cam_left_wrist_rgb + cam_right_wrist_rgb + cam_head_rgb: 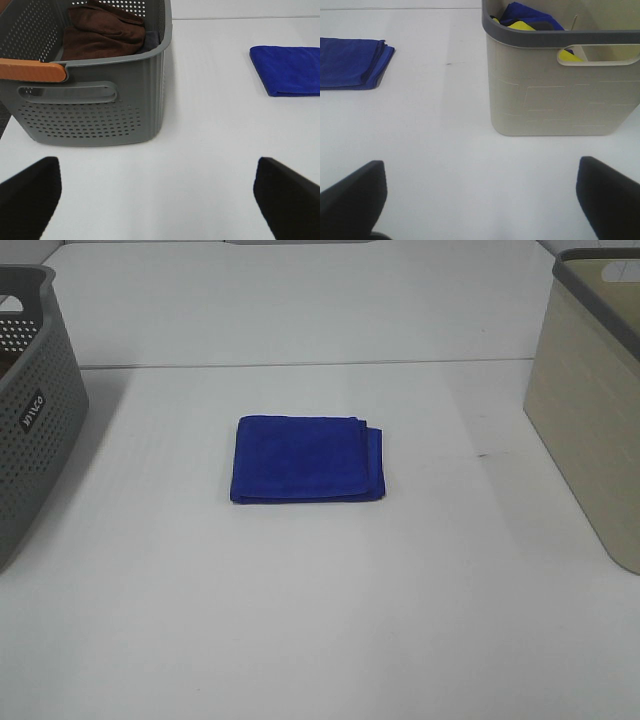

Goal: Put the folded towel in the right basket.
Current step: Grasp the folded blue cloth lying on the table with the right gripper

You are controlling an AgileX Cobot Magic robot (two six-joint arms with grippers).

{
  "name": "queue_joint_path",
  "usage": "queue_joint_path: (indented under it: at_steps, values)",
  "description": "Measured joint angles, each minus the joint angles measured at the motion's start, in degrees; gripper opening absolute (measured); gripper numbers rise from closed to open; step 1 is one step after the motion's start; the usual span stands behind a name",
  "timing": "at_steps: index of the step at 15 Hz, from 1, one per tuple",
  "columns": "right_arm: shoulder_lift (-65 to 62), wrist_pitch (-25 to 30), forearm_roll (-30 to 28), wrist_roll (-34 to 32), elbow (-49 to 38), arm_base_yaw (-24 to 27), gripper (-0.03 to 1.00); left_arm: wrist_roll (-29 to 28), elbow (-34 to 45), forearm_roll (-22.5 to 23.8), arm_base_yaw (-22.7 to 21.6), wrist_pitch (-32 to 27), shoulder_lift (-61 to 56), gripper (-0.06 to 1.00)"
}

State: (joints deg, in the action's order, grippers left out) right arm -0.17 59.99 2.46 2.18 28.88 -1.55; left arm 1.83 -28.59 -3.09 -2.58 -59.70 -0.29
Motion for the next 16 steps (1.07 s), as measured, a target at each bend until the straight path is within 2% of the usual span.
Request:
queue_joint_path:
  at_steps: [16]
  values:
    - [0.0, 0.0, 0.0, 0.0, 0.0, 0.0, 0.98, 0.0, 0.0, 0.4, 0.0, 0.0, 0.0, 0.99]
